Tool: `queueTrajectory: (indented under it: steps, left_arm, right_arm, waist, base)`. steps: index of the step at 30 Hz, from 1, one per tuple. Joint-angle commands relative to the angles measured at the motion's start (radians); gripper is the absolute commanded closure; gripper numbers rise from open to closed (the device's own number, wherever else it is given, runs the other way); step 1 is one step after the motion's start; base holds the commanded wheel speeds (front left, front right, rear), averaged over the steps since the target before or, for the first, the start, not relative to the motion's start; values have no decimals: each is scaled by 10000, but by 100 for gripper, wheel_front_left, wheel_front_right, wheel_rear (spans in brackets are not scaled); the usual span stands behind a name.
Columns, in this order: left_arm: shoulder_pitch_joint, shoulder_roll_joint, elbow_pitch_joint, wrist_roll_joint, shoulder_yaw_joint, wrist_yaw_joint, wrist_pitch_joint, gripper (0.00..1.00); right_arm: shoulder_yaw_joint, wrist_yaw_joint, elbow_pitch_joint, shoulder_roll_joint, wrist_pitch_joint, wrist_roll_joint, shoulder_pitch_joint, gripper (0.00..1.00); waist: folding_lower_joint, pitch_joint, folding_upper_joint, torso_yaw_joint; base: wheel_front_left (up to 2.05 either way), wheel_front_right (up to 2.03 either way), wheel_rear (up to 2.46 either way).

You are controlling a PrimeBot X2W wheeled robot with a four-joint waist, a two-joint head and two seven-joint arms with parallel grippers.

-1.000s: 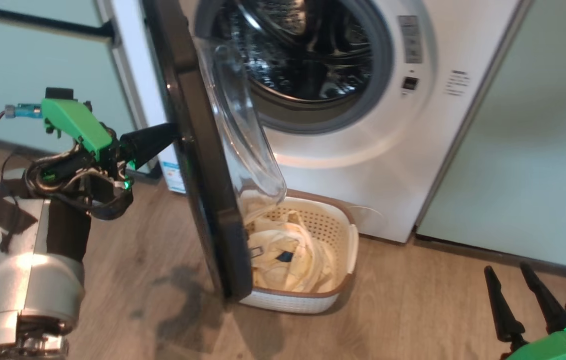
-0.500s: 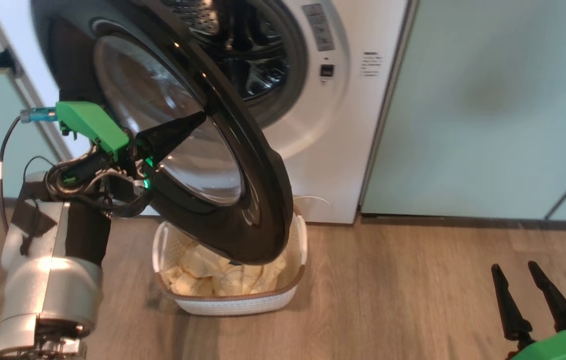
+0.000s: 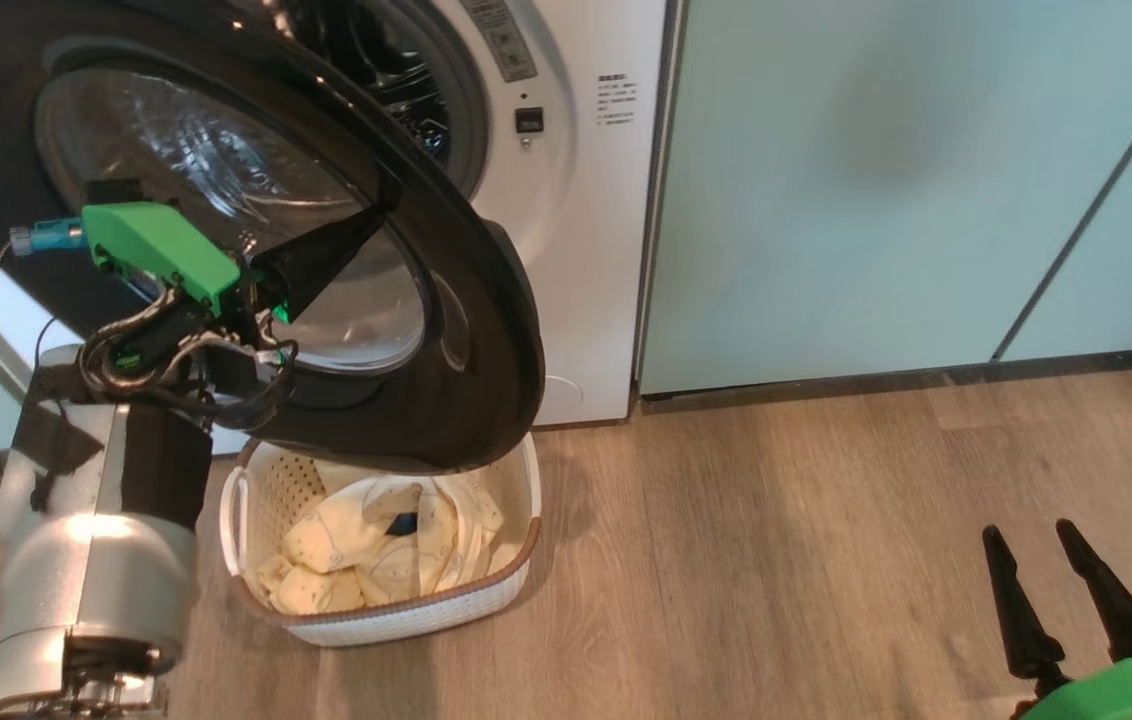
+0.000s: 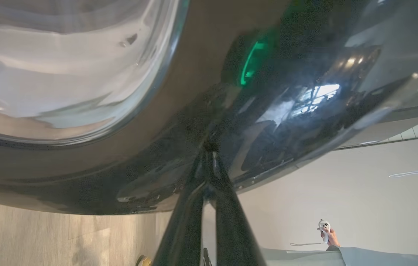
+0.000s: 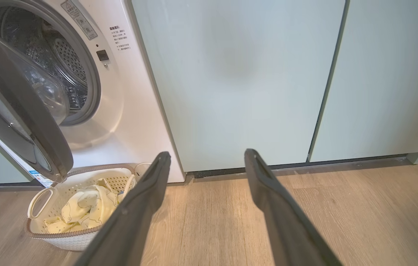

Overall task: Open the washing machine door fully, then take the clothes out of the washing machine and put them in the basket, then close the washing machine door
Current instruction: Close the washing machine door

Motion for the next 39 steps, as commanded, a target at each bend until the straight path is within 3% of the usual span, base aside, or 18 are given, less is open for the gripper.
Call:
queueTrajectory:
  steps: [1, 8, 9, 12, 13, 14, 26, 39]
  left_arm:
    - [-515, 469, -347, 27, 209, -82, -36, 100]
    - [-209, 501, -601, 15, 63, -84, -201, 97]
    - [-135, 532, -627, 59, 31, -84, -276, 73]
    - [142, 648, -811, 206, -137, -85, -441, 44]
    - [265, 715, -900, 285, -199, -85, -532, 18]
    - [397, 790, -987, 372, -263, -85, -638, 0]
    - [2231, 1984, -2583, 1364, -1000, -85, -2920, 0]
    - [4381, 4005, -3313, 2742, -3757, -86, -7944, 0]
  right_arm:
    - [127, 44, -310, -156, -95, -10, -421, 0]
    - [20, 44, -304, -119, -95, -11, -340, 0]
    - [9, 44, -303, -112, -95, -11, -341, 0]
    - [-31, 44, -306, -85, -95, -20, -330, 0]
    - [-43, 44, -303, -78, -95, -23, -322, 0]
    - [-49, 44, -304, -70, -95, -24, -311, 0]
    - [-247, 44, -357, 135, -95, -51, -108, 0]
    - [-482, 44, -394, 159, -95, -84, 56, 0]
  waist:
    - [-1, -22, 0, -66]
    - [-1, -198, 0, 52]
    - [-1, -231, 0, 92]
    - [-1, -335, 0, 226]
    - [-1, -373, 0, 272]
    - [-1, -405, 0, 317]
    - [-1, -585, 0, 841]
    - [-1, -759, 0, 1293]
  base:
    - [0, 0, 0]
    - [0, 0, 0]
    - [0, 0, 0]
    - [0, 0, 0]
    - [0, 0, 0]
    - [0, 0, 0]
    - [0, 0, 0]
    - [0, 0, 0]
